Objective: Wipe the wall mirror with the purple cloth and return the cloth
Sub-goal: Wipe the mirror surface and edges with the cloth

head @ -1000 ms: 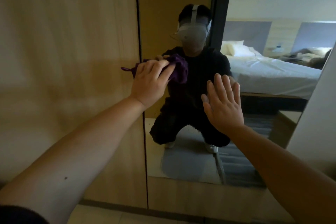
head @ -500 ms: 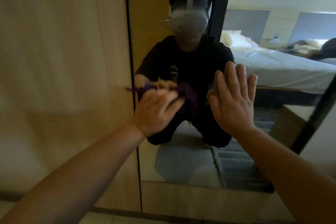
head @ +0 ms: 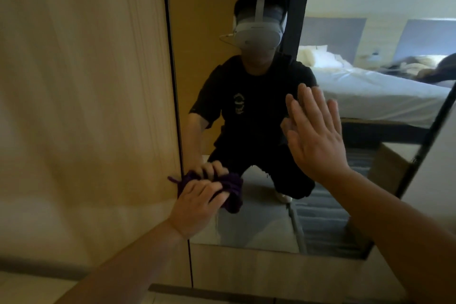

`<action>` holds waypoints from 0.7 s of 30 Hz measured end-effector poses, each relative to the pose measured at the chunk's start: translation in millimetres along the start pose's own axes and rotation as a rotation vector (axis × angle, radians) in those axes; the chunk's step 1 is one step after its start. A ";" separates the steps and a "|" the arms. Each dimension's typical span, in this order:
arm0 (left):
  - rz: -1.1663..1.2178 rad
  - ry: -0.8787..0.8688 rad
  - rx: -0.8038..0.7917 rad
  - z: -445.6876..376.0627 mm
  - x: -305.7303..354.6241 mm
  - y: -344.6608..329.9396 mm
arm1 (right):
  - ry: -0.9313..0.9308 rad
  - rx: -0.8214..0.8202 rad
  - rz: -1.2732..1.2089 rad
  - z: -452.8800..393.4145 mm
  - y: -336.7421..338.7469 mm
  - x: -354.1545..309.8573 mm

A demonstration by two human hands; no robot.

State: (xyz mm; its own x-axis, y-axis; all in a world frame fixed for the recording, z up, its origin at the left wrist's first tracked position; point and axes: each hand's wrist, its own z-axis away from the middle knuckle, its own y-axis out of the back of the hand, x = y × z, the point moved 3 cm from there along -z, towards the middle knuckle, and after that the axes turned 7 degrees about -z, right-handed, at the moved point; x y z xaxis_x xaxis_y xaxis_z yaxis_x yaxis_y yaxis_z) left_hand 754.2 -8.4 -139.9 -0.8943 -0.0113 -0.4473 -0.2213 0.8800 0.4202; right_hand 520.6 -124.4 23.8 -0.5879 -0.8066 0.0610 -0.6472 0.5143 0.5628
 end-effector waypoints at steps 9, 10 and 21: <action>-0.161 0.097 0.458 -276.1 -62.9 79.7 | -0.079 -0.026 0.122 19.7 33.5 78.3; -0.182 0.105 0.444 -287.1 -64.3 78.1 | -0.054 -0.004 0.131 20.7 30.1 82.5; -0.086 -0.071 0.291 -107.2 24.1 -9.7 | 0.021 0.238 0.111 22.3 8.6 89.1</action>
State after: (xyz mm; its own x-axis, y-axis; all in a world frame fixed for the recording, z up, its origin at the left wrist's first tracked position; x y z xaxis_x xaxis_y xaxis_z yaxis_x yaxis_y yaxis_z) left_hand 693.0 -68.2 -70.2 -0.8455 -0.0678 -0.5296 -0.1655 0.9763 0.1394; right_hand 451.8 -185.4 15.6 -0.6529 -0.7462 0.1299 -0.6768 0.6518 0.3423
